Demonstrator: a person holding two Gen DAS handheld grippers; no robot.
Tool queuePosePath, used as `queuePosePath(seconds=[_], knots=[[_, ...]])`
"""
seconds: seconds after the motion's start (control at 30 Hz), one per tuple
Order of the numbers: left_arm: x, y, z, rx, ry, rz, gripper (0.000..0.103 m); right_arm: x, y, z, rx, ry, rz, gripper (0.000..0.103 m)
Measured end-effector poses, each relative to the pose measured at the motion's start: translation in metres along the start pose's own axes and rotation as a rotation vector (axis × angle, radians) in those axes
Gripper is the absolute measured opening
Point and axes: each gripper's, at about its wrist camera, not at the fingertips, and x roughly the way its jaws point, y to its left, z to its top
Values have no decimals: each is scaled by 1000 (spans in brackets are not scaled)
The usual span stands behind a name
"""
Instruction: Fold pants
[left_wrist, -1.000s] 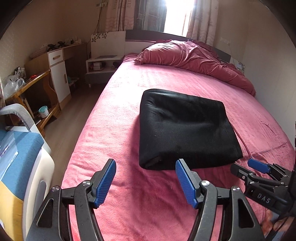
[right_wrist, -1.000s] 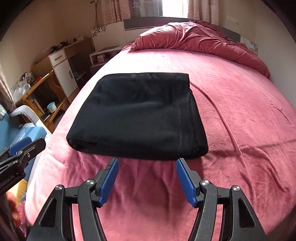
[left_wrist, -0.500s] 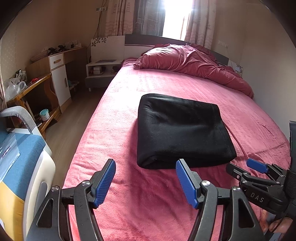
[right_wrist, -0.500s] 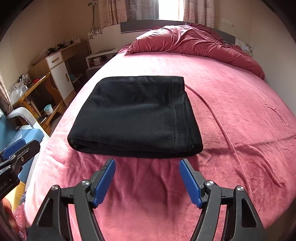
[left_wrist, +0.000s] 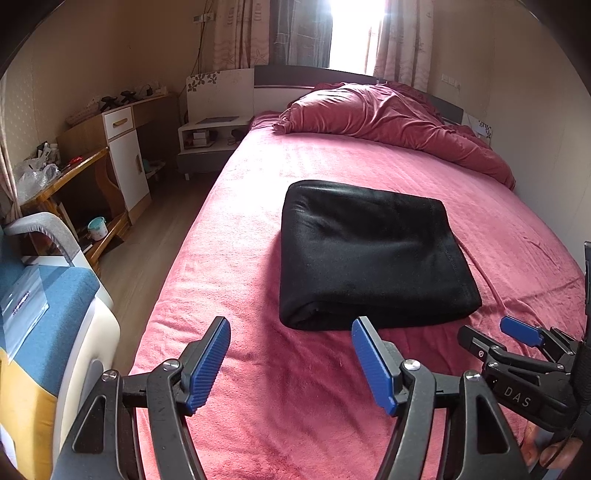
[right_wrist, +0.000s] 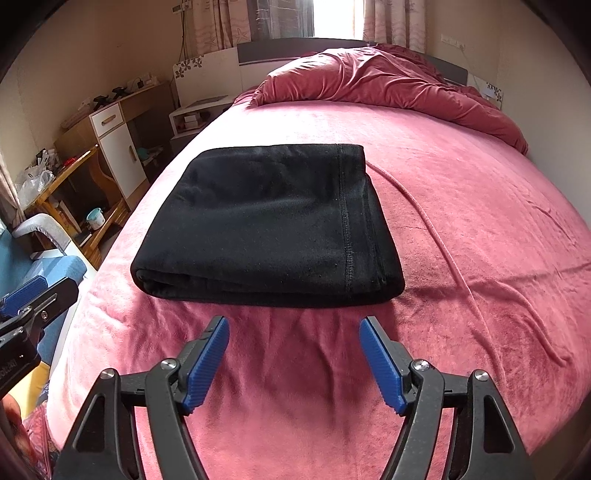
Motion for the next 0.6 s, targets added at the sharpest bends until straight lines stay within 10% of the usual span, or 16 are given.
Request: queuePosePath(seconds=[0.6], knots=[[-2, 1, -2, -2, 0, 14, 70, -2, 5, -3, -6, 3, -1, 75]])
